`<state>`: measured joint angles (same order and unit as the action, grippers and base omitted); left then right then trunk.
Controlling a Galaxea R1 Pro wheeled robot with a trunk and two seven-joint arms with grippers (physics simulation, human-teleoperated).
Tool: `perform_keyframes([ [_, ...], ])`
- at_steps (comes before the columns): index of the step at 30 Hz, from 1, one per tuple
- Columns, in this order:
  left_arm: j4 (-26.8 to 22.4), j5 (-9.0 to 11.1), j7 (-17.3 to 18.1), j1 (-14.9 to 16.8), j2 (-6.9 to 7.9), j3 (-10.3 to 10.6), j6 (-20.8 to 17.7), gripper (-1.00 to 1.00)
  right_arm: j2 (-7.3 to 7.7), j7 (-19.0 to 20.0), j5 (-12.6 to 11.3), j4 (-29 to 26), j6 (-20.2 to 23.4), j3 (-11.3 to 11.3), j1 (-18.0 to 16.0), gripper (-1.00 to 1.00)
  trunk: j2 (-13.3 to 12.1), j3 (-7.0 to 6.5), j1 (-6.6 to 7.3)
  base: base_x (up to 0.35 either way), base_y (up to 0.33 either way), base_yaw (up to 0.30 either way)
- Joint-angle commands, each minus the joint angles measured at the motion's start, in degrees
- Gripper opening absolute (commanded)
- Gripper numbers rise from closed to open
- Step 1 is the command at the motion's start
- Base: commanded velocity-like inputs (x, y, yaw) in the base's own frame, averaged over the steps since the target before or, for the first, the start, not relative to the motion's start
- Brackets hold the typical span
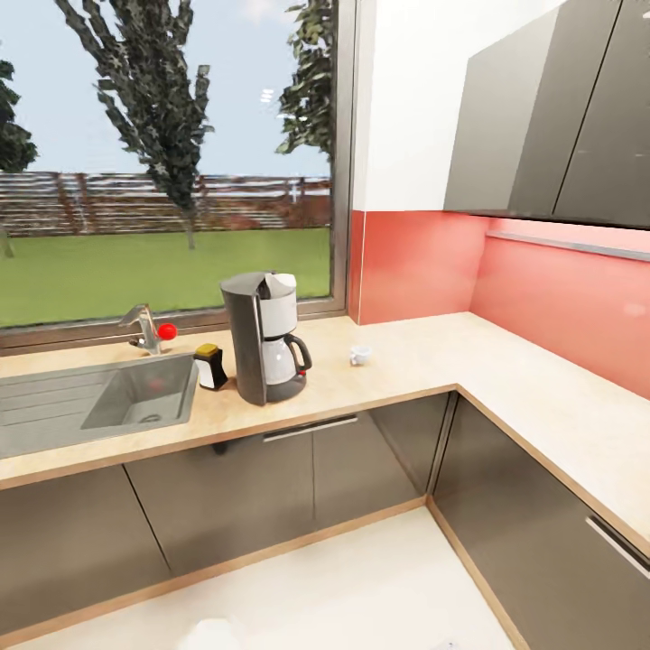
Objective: Set up a coffee station on the kitchen countertop: keep the coffee maker on the countertop, move the bottle of coffee from the kitchen shelf to the counter next to the coffee maker, place a paper coffee filter on top of the coffee maker, put the saucer next to the coffee maker with the coffee cup on the saucer, and place the electric kettle next to the coffee maker.
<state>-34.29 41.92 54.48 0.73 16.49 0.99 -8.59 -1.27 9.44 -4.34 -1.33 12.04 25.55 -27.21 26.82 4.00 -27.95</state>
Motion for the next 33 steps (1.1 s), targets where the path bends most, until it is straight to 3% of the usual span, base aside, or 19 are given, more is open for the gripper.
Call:
perform_keyframes([
  [1, -1.73, 0.40, -0.09, 0.28, 0.11, 0.01, -1.68, -1.00, 0.02, 0.09, -0.43, -0.08, 0.31, 0.47, -0.04, 1.00, 0.11, 0.12, -0.03, -0.002, 0.000, 0.000],
  [2, -3.11, 0.50, -0.15, 0.80, 0.37, -0.10, -2.96, -1.00, 0.03, 0.08, -0.42, -0.08, 0.33, 0.47, -0.04, 1.00, 0.11, 0.12, -0.03, -0.001, 0.000, 0.000],
  [3, -5.50, 0.78, -0.24, 4.42, 1.62, -2.54, -6.47, -1.00, 0.04, 0.06, -0.33, -0.08, 0.38, 0.47, 0.00, 1.00, 0.11, 0.12, -0.03, 0.000, 0.000, 0.000],
  [6, -6.83, 0.64, -0.29, 8.49, 1.82, -4.49, -9.84, -1.00, 0.09, 0.02, -0.32, -0.08, 0.36, 0.44, 0.17, 1.00, 0.11, 0.12, -0.03, 0.000, 0.000, 0.000],
  [10, -8.36, 0.32, -1.30, 14.19, 1.51, -4.96, -14.96, -1.00, 0.19, -0.02, -0.32, -0.08, 0.27, 0.40, 0.33, 1.00, 0.11, 0.12, -0.03, 0.000, 0.000, 0.000],
  [11, -8.55, 0.29, -2.51, 17.10, 1.47, -5.00, -15.84, -1.00, 0.26, -0.03, -0.39, -0.08, 0.21, 0.39, 0.36, 1.00, 0.11, 0.12, -0.03, 0.000, 0.000, 0.000],
  [17, -8.75, 0.63, -7.26, 25.38, 1.66, -5.36, -22.40, -1.00, 0.39, -0.03, -0.53, -0.11, 0.10, 0.38, 0.38, 1.00, 0.11, 0.13, -0.03, 0.000, 0.000, 0.003],
  [22, -8.70, 3.19, -19.34, 30.08, 1.30, -8.14, -23.42, -1.00, 0.39, -0.03, -0.49, -0.09, 0.17, 0.30, 0.39, 1.00, 0.11, 0.35, -0.03, 0.000, 0.000, 0.133],
  [27, -8.72, 8.85, -29.55, 34.42, 0.37, -9.58, -23.55, -1.00, 0.47, -0.03, -0.49, -0.08, 0.18, 0.29, 0.39, 1.00, 0.11, 0.64, -0.03, 0.000, 0.000, 0.179],
  [28, -9.50, 14.71, -36.24, 35.38, -1.05, -9.42, -23.58, -1.00, 0.48, -0.03, -0.56, -0.11, 0.18, 0.29, 0.37, 1.00, 0.11, 0.67, -0.03, 0.000, 0.000, 0.073],
  [31, -10.92, 16.58, -40.17, 35.73, -2.72, -9.29, -23.58, -1.00, 0.54, -0.03, -0.57, -0.10, 0.18, 0.29, 0.39, 1.00, 0.11, 0.69, -0.03, 0.000, 0.000, 0.026],
  [32, -12.28, 17.02, -44.51, 36.26, -5.07, -9.29, -23.58, -1.00, 0.62, -0.03, -0.58, -0.09, 0.18, 0.29, 0.35, 1.00, 0.11, 0.70, -0.03, 0.000, 0.000, 0.003],
  [33, -12.47, 17.13, -46.81, 36.48, -6.12, -9.32, -23.58, -1.00, 0.73, -0.03, -0.58, -0.12, 0.18, 0.29, 0.37, 1.00, 0.11, 0.70, -0.03, 0.000, 0.000, 0.002],
])
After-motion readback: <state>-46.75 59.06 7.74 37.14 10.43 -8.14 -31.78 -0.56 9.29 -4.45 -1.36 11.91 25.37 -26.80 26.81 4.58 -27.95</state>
